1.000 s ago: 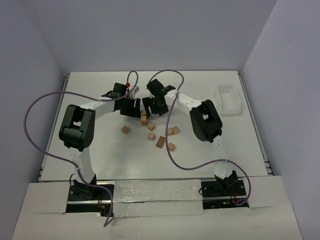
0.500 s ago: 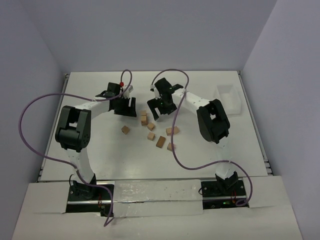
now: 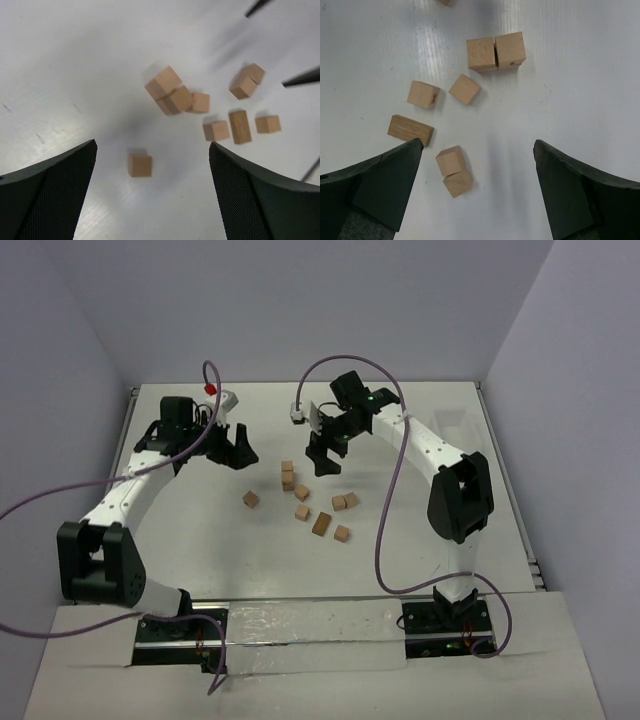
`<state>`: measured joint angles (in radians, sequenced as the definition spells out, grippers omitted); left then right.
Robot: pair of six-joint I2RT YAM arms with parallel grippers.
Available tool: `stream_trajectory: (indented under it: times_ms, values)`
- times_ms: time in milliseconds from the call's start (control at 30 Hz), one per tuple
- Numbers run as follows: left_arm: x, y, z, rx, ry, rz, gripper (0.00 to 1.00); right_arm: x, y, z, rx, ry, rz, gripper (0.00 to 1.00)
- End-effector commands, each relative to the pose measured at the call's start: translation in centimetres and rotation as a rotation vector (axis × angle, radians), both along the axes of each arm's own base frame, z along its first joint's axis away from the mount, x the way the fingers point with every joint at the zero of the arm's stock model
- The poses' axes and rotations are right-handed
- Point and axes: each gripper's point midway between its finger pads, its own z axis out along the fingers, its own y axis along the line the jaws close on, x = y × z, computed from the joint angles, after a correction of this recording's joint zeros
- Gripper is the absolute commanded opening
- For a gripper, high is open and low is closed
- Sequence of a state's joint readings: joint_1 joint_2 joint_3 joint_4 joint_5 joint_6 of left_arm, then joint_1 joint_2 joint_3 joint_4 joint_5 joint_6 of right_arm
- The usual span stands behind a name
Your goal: Build the wood block tower
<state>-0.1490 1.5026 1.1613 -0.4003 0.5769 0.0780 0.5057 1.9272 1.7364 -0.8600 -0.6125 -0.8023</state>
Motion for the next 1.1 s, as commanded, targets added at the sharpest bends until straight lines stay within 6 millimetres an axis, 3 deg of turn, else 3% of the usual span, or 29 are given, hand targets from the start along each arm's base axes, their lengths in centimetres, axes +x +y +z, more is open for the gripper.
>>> stream_trajectory:
  times_ms: [0, 33, 167, 200, 300, 400, 500, 700, 800, 1067]
  values:
    - [-3.5, -0.2, 1.2, -0.031, -0.075, -0.070, 0.99, -1.8, -0.3, -0.3, 0.006, 0.066, 0.064, 1.00]
    - [-3.8, 0.1, 1.3, -0.027, -0.087, -0.059, 0.99, -1.3, -0.8, 0.0, -0.001, 0.035, 0.004, 1.00]
    - [-4.5, 1.2, 1.5, -0.004, -0.116, 0.010, 0.99, 0.1, -4.6, -2.9, -0.130, 0.008, -0.386, 1.00]
    - [-4.5, 1.6, 1.5, 0.009, -0.127, 0.037, 0.99, -0.1, -5.9, -3.8, -0.167, 0.065, -0.539, 0.99]
    - [-4.7, 2.3, 1.9, 0.021, -0.158, 0.077, 0.99, -1.6, -8.0, -5.2, -0.224, 0.178, -0.727, 0.96]
    - [-4.8, 2.8, 2.4, 0.021, -0.183, 0.107, 0.99, -3.2, -8.4, -3.8, -0.130, 0.262, -0.933, 1.00]
    - [-5.1, 3.1, 2.7, 0.019, -0.196, 0.116, 0.99, -3.3, -9.2, -3.8, -0.126, 0.297, -1.120, 1.00]
    - [-5.0, 3.8, 3.0, 0.022, -0.202, 0.144, 0.99, -4.8, -8.3, -6.9, -0.208, 0.496, -1.247, 1.00]
    - [-5.0, 4.1, 3.0, 0.024, -0.206, 0.152, 0.99, -4.6, -8.2, -7.9, -0.226, 0.490, -1.278, 1.00]
    - [-5.0, 4.3, 2.6, 0.014, -0.201, 0.162, 0.99, -3.3, -8.0, -8.2, -0.254, 0.377, -1.328, 1.00]
